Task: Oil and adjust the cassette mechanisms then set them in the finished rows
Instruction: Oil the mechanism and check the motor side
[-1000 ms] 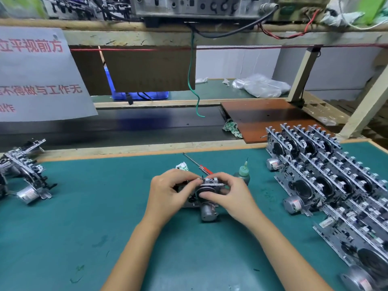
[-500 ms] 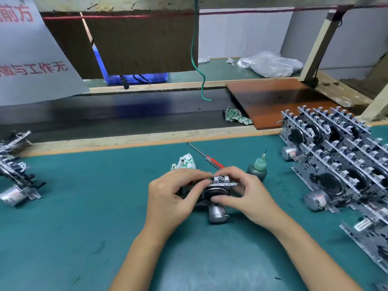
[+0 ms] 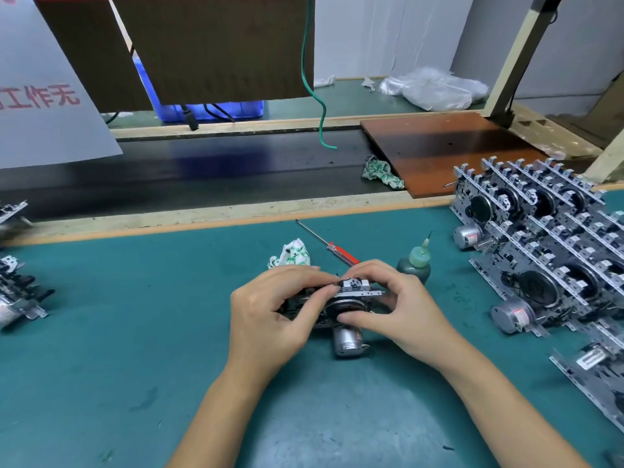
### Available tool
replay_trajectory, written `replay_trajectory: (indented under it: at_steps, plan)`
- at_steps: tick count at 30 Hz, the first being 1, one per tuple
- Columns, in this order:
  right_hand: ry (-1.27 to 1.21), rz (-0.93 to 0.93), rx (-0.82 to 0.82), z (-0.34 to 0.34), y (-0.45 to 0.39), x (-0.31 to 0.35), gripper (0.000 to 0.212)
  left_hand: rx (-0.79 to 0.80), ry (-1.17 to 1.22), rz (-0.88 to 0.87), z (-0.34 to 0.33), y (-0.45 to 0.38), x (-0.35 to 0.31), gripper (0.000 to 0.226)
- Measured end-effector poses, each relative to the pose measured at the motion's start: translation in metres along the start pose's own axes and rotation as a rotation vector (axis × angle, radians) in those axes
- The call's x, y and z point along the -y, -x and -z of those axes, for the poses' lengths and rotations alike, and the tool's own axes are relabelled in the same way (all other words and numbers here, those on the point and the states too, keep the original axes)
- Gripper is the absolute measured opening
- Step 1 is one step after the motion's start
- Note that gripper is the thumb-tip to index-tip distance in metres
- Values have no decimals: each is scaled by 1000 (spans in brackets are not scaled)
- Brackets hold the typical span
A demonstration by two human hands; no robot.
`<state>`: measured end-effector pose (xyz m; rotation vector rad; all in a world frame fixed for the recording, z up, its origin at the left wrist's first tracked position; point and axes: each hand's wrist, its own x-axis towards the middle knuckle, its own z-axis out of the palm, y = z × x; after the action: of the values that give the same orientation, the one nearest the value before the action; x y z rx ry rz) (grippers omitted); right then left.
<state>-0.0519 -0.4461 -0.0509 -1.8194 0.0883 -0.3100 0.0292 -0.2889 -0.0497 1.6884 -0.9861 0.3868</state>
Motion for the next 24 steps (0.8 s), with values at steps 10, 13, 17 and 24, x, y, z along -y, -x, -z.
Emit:
replay_trajectory:
  at_steps: [10,13,17,24]
  plan:
    - [809,263,-223,5,23,3,35,7,-14,11,3,-1,-5,16]
    - [792,188,-189,4,23,4,43,6,-11,16,3,-2,-5,16]
    - [755,152,-179,3,25,4,44,12,-13,10,4,-2,-5,16]
    - [603,51,-201,2,23,6,34,15,-7,21,5,-2,-6,17]
